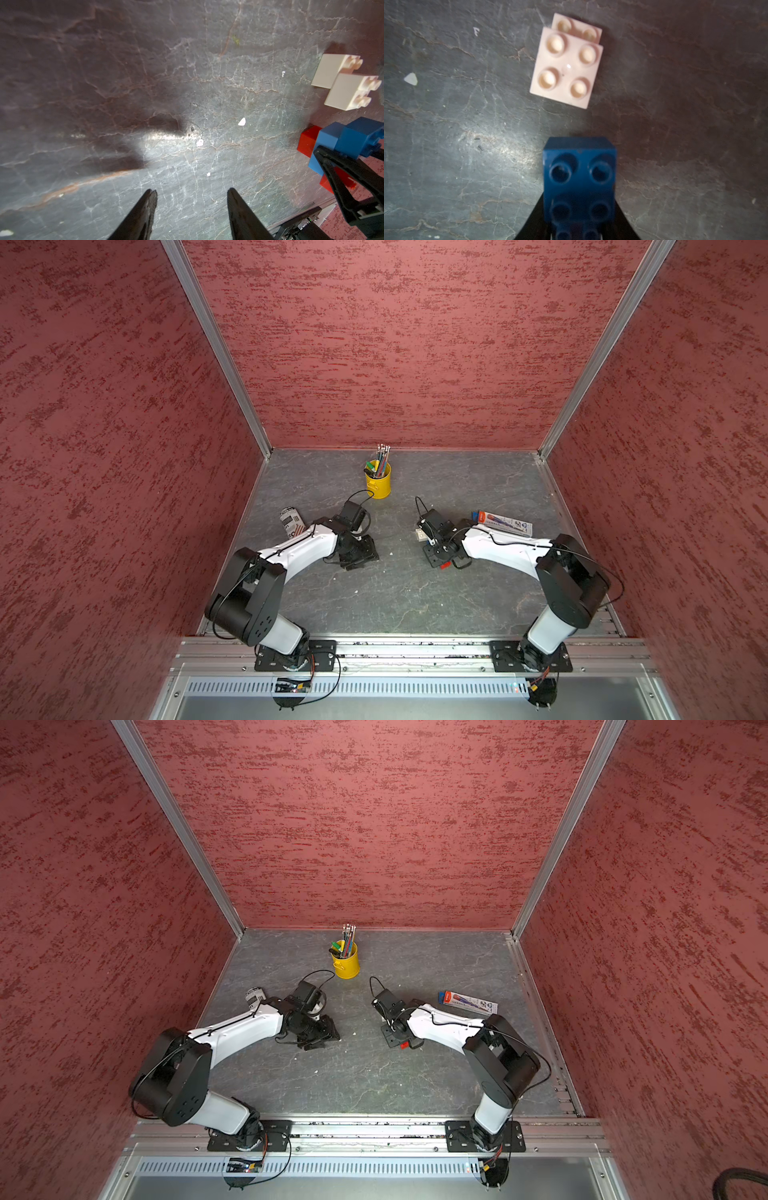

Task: Assemble the letter y with lego
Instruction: Place the lego brick at the center of the board, then pick up the lego brick from the center of the board.

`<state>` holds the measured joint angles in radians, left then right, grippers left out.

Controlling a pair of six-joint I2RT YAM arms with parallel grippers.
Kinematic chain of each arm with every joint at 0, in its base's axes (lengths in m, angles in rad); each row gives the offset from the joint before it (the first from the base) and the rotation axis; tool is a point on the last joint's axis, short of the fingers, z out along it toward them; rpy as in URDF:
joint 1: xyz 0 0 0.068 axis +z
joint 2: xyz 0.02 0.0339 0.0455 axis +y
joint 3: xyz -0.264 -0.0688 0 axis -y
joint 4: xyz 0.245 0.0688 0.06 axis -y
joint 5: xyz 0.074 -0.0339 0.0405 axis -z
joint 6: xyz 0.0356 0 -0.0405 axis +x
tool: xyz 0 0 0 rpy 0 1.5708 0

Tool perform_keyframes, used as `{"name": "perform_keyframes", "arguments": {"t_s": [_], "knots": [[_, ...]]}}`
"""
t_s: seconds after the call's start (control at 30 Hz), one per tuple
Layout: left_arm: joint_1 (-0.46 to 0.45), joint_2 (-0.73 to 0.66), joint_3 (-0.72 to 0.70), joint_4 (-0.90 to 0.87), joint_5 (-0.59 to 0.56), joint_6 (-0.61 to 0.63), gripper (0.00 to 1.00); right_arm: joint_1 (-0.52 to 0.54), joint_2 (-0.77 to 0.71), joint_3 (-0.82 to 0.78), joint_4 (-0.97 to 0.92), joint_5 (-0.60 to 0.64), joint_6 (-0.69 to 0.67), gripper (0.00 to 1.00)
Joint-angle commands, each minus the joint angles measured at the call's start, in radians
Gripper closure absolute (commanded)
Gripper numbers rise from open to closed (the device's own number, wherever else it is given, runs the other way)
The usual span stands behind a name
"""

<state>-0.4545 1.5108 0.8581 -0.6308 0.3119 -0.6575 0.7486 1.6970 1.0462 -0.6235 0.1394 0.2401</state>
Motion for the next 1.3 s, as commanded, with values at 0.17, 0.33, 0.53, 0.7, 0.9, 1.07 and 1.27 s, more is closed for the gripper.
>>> {"name": "perform_keyframes", "arguments": {"t_s": [0.17,0.33,0.53,0.7,0.9,1.07,1.27], "knots": [[0.004,-0.017,-0.002,0.000,-0.008,0.010,0.42,-0.005,-0.025,0.023,-0.002,0.011,0.014,0.48],[0.004,-0.020,0.003,-0.002,-0.008,0.013,0.42,-0.005,-0.048,0.080,-0.034,0.030,0.018,0.38],[0.005,-0.034,0.012,-0.012,-0.015,0.016,0.42,-0.016,-0.026,0.184,-0.050,0.020,0.017,0.33],[0.004,-0.058,0.010,-0.021,-0.028,0.018,0.42,-0.044,0.077,0.295,-0.065,0.007,0.026,0.31],[0.007,-0.087,-0.007,-0.031,-0.038,0.013,0.42,-0.072,0.203,0.390,-0.072,-0.024,0.021,0.32],[0.015,-0.115,-0.027,-0.037,-0.045,0.007,0.42,-0.080,0.266,0.413,-0.074,-0.061,0.013,0.33],[0.027,-0.141,-0.048,-0.044,-0.048,0.002,0.42,-0.080,0.305,0.409,-0.065,-0.097,0.007,0.43]]}}
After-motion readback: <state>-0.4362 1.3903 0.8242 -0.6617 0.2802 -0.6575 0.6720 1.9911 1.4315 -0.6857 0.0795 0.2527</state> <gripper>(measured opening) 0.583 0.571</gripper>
